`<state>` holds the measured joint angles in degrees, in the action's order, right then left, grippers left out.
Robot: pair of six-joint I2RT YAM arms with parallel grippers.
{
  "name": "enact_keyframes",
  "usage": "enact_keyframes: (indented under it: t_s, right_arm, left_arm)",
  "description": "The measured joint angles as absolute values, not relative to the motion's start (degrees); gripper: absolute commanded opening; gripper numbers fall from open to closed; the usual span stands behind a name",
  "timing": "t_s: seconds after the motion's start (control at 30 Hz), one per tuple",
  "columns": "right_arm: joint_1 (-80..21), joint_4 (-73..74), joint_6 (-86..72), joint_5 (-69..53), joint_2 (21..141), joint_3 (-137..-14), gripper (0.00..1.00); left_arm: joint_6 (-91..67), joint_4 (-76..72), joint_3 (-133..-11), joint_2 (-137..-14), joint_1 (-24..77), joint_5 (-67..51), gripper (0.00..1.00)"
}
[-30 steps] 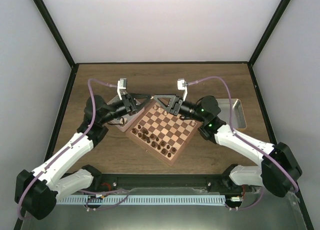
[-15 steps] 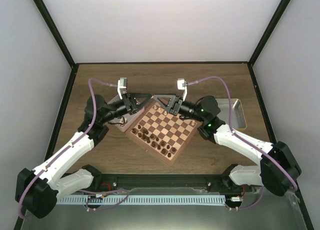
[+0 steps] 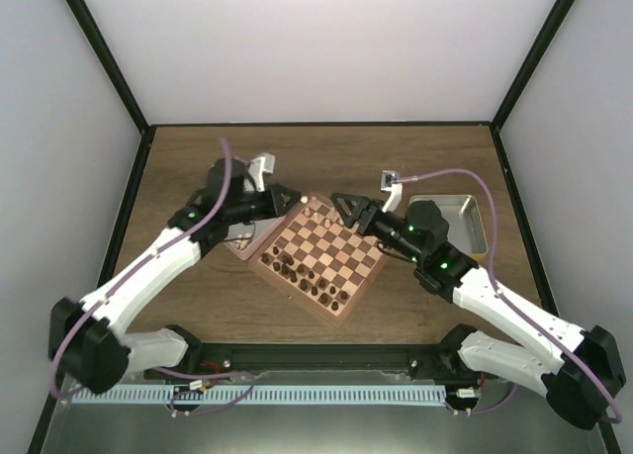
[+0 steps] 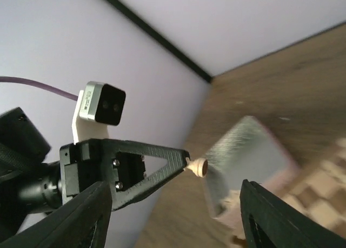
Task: Set up the chess pieces on the board
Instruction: Place the chess piece on the chessboard.
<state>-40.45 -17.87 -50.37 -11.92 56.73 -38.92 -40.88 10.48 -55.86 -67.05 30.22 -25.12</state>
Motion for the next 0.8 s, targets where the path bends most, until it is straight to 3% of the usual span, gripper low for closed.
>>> enact_keyframes:
  t_s: [0.43, 0.8]
  right_arm:
    - [-34.39, 11.35, -47.66, 12.12, 42.68, -25.91, 0.70]
    - [-33.82, 17.63, -49.10, 19.07, 32.01, -21.47, 0.71]
  left_arm:
    - [-24.05, 38.70, -76.73, -99.26, 45.69, 3.03, 0.04]
    - [-21.82, 44.71, -90.70, -111.77, 49.23, 9.02, 0.06]
